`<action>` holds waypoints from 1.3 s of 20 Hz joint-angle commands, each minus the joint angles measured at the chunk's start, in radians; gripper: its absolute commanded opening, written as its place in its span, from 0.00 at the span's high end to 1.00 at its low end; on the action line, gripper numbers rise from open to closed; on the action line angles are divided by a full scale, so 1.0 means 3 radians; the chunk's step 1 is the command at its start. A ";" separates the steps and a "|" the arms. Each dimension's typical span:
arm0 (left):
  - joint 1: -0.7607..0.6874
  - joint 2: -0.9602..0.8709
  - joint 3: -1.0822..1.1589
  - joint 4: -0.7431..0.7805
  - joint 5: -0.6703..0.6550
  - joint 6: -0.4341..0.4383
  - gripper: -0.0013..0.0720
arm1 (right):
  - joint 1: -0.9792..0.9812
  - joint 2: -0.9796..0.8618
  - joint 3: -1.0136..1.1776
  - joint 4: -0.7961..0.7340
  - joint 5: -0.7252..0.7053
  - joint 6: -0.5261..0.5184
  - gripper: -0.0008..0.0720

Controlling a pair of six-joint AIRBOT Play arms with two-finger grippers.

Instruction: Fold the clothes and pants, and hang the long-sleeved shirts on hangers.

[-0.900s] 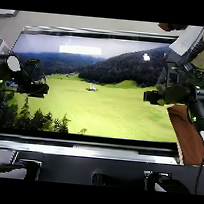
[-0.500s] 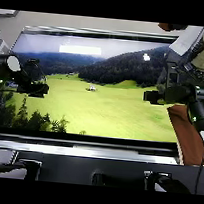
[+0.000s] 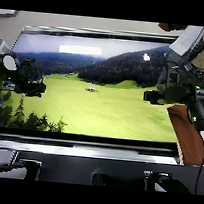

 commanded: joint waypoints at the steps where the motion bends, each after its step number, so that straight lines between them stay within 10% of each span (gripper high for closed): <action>1: 0.0019 -0.0004 0.0000 -0.0006 0.0005 0.0000 0.96 | 0.0004 -0.0003 0.0004 0.0005 0.0003 0.0001 0.88; 8: 0.0015 -0.0003 0.0000 -0.0032 0.0001 -0.0036 0.95 | 0.0004 -0.0003 0.0004 0.0005 0.0004 0.0001 0.88; 12: 0.0148 -0.0003 0.0031 0.0748 0.0566 -0.0665 0.60 | 0.0004 -0.0003 0.0004 0.0005 0.0001 0.0001 0.88; 13: 0.0329 -0.0003 0.0057 0.0825 0.0782 -0.0903 0.12 | 0.0004 -0.0003 0.0004 0.0005 0.0001 0.0001 0.88; 14: 0.0551 -0.0008 0.0074 0.0777 0.0994 -0.1102 0.00 | 0.0004 -0.0003 0.0004 0.0005 0.0000 0.0001 0.88; 19: 0.1605 -0.0399 0.0420 0.0322 0.2087 -0.1338 0.00 | 0.0004 -0.0003 0.0003 0.0005 -0.0025 0.0003 0.88; 26: 0.1802 -0.1670 0.1141 0.0324 0.3067 -0.1329 0.00 | 0.0004 -0.0004 0.0003 0.0006 -0.0060 0.0120 0.85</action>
